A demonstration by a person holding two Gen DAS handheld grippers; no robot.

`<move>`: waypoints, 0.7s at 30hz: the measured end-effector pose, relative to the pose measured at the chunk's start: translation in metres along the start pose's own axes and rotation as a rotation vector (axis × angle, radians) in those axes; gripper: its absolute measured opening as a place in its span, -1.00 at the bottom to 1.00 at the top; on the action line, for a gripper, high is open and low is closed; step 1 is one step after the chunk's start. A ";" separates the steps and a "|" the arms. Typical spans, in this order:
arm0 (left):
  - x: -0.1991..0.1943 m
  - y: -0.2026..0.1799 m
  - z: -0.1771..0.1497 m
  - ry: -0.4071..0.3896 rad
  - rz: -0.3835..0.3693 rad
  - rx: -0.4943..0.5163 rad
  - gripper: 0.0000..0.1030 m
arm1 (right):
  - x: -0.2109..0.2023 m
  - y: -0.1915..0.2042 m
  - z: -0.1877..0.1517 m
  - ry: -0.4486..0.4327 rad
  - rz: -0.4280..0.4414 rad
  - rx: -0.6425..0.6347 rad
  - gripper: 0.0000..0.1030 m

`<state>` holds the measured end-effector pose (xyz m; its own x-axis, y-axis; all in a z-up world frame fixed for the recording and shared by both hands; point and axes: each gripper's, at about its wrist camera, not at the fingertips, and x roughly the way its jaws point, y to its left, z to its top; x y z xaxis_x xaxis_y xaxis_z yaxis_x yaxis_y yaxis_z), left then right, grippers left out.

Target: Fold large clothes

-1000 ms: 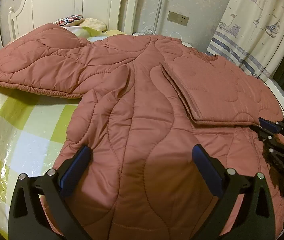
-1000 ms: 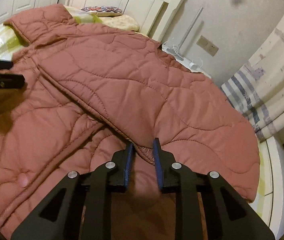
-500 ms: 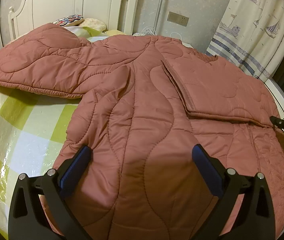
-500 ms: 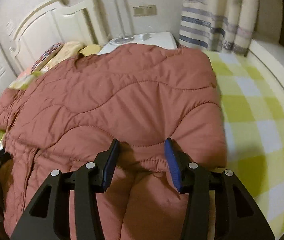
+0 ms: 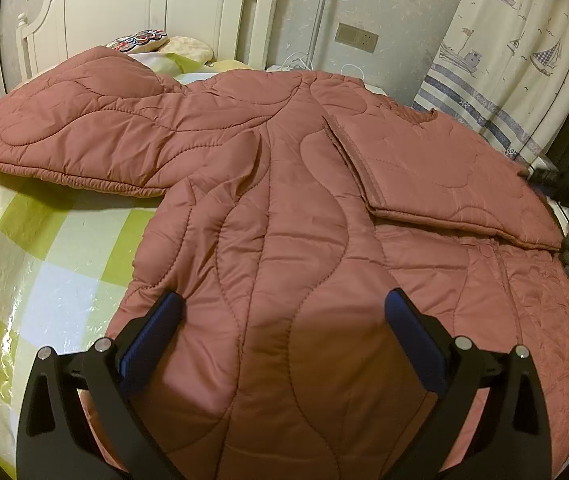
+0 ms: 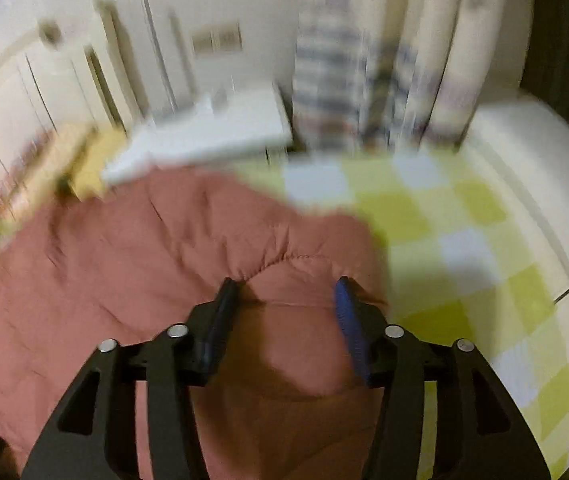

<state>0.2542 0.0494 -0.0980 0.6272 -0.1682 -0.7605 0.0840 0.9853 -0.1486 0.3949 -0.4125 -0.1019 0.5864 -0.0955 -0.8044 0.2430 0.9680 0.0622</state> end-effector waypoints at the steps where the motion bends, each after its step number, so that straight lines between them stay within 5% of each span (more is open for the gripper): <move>1: 0.000 0.000 0.000 0.000 0.000 0.000 0.96 | -0.003 0.001 -0.003 -0.019 -0.004 -0.002 -0.02; 4: 0.000 0.000 0.000 0.000 0.000 0.000 0.96 | -0.035 0.005 -0.013 -0.098 -0.021 0.031 -0.01; 7: 0.000 -0.001 -0.001 0.001 0.005 0.004 0.96 | -0.078 0.032 -0.042 -0.208 0.104 -0.016 0.15; 10: 0.000 -0.004 -0.001 0.002 0.006 0.004 0.96 | -0.083 0.073 -0.076 -0.144 0.166 -0.182 0.41; 13: -0.001 -0.005 -0.001 0.002 0.009 0.006 0.96 | -0.065 0.106 -0.106 -0.058 0.083 -0.336 0.49; 16: -0.001 -0.005 -0.001 0.001 0.005 0.004 0.96 | -0.086 0.107 -0.113 -0.075 0.051 -0.272 0.50; 18: -0.001 -0.005 -0.002 -0.002 -0.002 -0.001 0.96 | -0.118 0.107 -0.128 -0.144 0.140 -0.181 0.55; 21: -0.003 -0.003 -0.004 0.001 -0.009 0.003 0.96 | -0.137 0.133 -0.162 -0.152 0.188 -0.257 0.62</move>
<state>0.2491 0.0472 -0.0976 0.6258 -0.1771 -0.7596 0.0918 0.9838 -0.1538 0.2218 -0.2328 -0.0795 0.7156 0.0748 -0.6945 -0.0710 0.9969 0.0342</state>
